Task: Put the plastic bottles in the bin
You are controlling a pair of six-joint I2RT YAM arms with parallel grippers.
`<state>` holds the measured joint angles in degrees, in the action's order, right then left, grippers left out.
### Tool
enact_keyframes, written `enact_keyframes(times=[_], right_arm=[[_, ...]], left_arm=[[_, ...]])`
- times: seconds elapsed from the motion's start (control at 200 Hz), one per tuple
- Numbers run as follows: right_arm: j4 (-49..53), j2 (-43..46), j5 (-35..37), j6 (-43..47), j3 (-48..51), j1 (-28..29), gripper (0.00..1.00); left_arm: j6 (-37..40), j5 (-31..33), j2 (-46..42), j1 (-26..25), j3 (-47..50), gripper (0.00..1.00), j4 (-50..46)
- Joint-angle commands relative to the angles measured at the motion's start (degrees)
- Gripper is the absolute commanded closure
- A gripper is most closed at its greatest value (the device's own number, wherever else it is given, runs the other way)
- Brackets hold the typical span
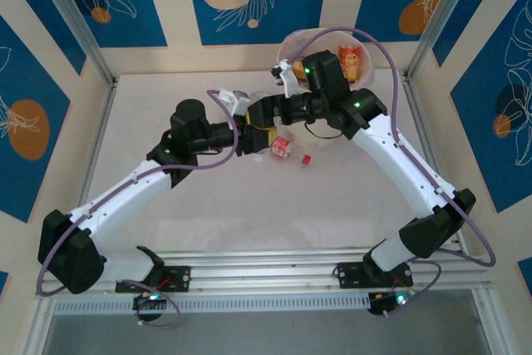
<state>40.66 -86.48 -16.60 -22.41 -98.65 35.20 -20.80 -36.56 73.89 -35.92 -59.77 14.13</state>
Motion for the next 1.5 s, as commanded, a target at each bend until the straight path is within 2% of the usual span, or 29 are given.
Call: enact_keyframes(times=[0.0, 0.135, 0.23, 0.345, 0.565, 0.695, 0.815, 0.93, 1.11, 1.335, 1.495], right_arm=[[-1.2, -1.33, -0.56, 0.14, -1.74, 0.57, 0.23], [-1.22, -0.81, 1.8, -0.44, -1.6, 0.57, 0.36], [-1.45, -0.15, 3.48, -0.95, -1.18, 0.48, 0.43], [-2.57, 0.97, 4.72, -2.12, -0.1, 0.07, 0.47], [-3.97, 3.48, 8.66, -4.02, 0.63, -1.76, 0.5], [-2.73, 3.92, 14.13, -4.89, -2.36, -3.93, 0.5], [-1.53, 2.97, 17.13, -6.92, -6.5, -8.16, 0.5], [0.55, 0.44, 18.85, -7.06, -12.28, -11.89, 0.5], [0.25, -3.51, 26.32, -8.97, -19.24, -15.0, 0.47], [1.03, -13.02, 36.42, -12.9, -30.45, -16.12, 0.47], [5.21, -22.13, 39.54, -12.48, -41.06, -16.3, 0.47]], left_arm=[[2.1, -3.29, -0.6, -1.67, -2.29, 0.43, 1.35], [2.76, -2.08, -1.43, -1.8, -2.26, 0.36, 0.26], [3.16, -1.44, -2.03, -1.78, -2.28, 0.18, -0.24], [3.48, -0.83, -2.8, -1.78, -2.28, 0.01, -0.84], [4.96, 1.41, -5.21, -1.77, -2.06, 0.0, -3.45], [5.51, 5.66, -8.09, -1.78, -1.17, 0.0, -4.7], [4.89, 9.99, -10.45, -1.78, -0.25, 0.01, -4.92], [4.77, 13.68, -11.93, -1.78, -0.26, 0.0, -6.53], [4.71, 18.67, -13.5, -1.78, 0.35, 0.01, -7.88], [4.87, 21.8, -14.27, -1.74, 0.96, 0.01, -9.78], [5.27, 24.54, -15.72, -1.76, 1.57, 0.0, -12.39]])
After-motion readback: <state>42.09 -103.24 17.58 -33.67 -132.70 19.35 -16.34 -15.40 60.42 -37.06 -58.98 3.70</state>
